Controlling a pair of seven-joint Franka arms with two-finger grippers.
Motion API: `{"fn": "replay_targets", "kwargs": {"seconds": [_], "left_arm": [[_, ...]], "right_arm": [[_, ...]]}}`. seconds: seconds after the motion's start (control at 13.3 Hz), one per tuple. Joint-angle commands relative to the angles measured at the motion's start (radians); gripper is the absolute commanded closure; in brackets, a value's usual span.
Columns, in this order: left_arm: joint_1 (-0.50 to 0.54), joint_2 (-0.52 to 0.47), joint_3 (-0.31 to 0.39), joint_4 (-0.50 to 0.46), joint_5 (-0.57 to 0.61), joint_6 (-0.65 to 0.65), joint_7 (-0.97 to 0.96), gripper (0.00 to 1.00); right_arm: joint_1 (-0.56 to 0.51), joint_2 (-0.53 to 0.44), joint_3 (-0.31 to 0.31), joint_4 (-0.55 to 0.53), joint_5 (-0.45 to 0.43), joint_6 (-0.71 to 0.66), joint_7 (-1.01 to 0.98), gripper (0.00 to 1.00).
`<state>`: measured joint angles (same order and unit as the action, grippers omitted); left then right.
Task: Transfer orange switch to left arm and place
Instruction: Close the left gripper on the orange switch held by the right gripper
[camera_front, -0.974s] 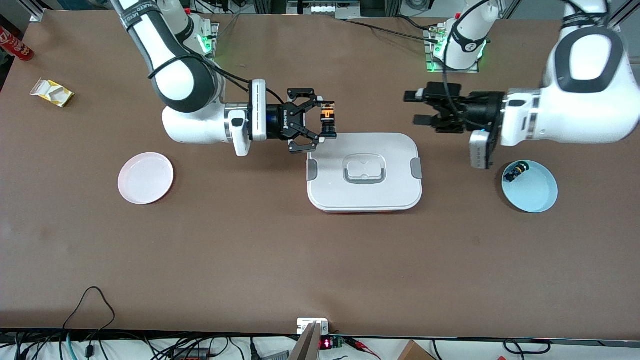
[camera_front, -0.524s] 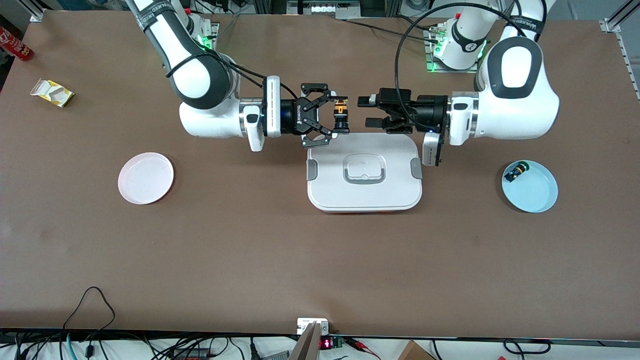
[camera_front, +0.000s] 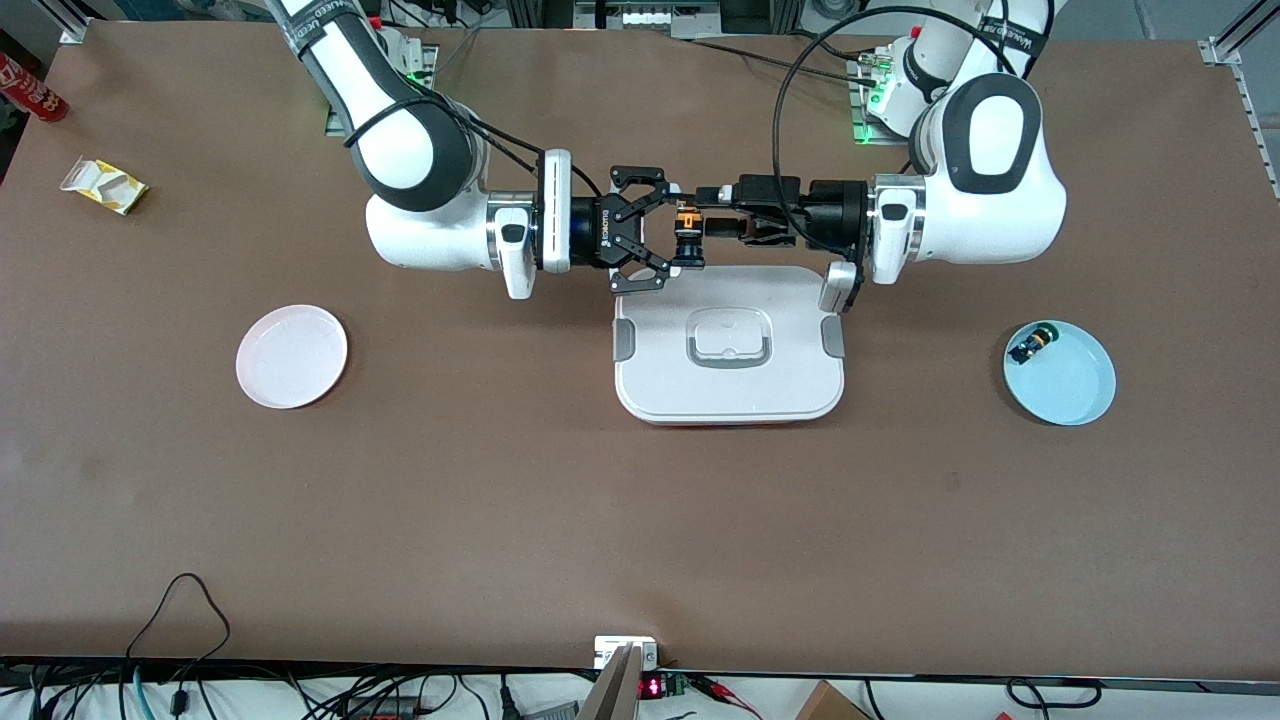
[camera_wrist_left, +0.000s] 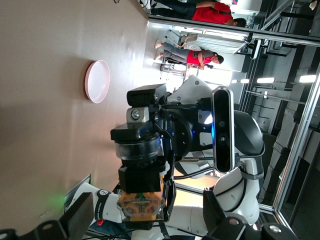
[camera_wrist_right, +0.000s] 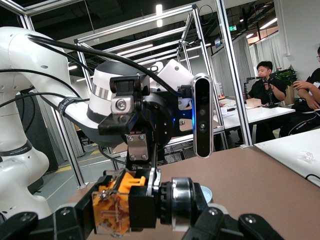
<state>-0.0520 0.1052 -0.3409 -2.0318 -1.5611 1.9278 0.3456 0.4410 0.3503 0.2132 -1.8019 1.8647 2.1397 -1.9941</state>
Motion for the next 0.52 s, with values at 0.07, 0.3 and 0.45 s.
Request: {"fn": "replay_targets", "kwargs": {"seconds": [0.07,0.3,0.45], "left_arm": [[0.003,-0.033,-0.032,-0.025,-0.040,0.062,-0.014,0.57],[0.004,-0.035,-0.030,-0.025,-0.040,0.062,-0.011,0.78],[0.004,-0.035,-0.030,-0.025,-0.040,0.063,-0.008,0.83]], "right_arm": [[0.010,-0.007,0.000,0.012,0.027,0.035,-0.022,0.91],[0.010,-0.008,0.000,0.012,0.027,0.034,-0.022,0.91],[0.010,-0.008,-0.002,0.012,0.025,0.034,-0.022,0.91]]}}
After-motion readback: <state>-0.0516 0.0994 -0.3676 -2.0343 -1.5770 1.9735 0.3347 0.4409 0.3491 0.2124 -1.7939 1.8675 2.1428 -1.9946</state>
